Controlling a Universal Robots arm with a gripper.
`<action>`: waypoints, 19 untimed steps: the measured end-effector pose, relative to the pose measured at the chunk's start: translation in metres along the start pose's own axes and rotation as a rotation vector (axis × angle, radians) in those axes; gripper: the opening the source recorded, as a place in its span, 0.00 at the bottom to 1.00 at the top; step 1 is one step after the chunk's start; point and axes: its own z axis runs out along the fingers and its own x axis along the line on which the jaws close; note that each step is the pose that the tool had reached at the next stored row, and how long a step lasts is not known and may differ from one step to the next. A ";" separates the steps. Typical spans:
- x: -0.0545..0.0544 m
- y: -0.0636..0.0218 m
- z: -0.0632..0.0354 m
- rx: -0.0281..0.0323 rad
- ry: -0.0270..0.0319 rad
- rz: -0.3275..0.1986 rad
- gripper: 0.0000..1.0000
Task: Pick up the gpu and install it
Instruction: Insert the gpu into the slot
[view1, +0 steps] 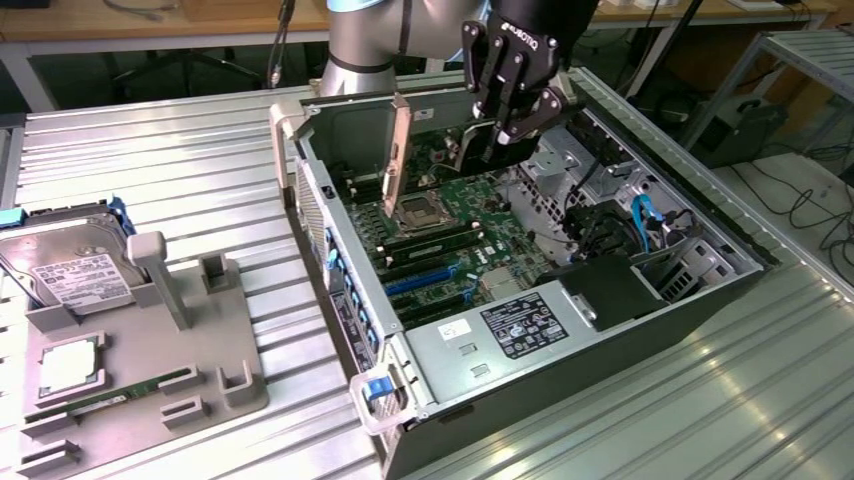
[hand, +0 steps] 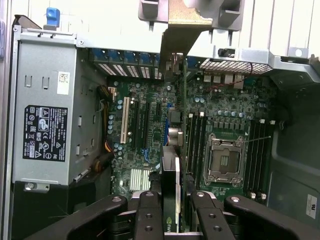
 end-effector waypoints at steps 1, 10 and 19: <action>0.000 0.0000 0.0004 -0.0001 0.0001 0.000 0.27; 0.000 -0.0007 0.0053 -0.0015 -0.0001 0.000 0.27; 0.000 -0.0016 0.0109 -0.0058 -0.0006 0.002 0.27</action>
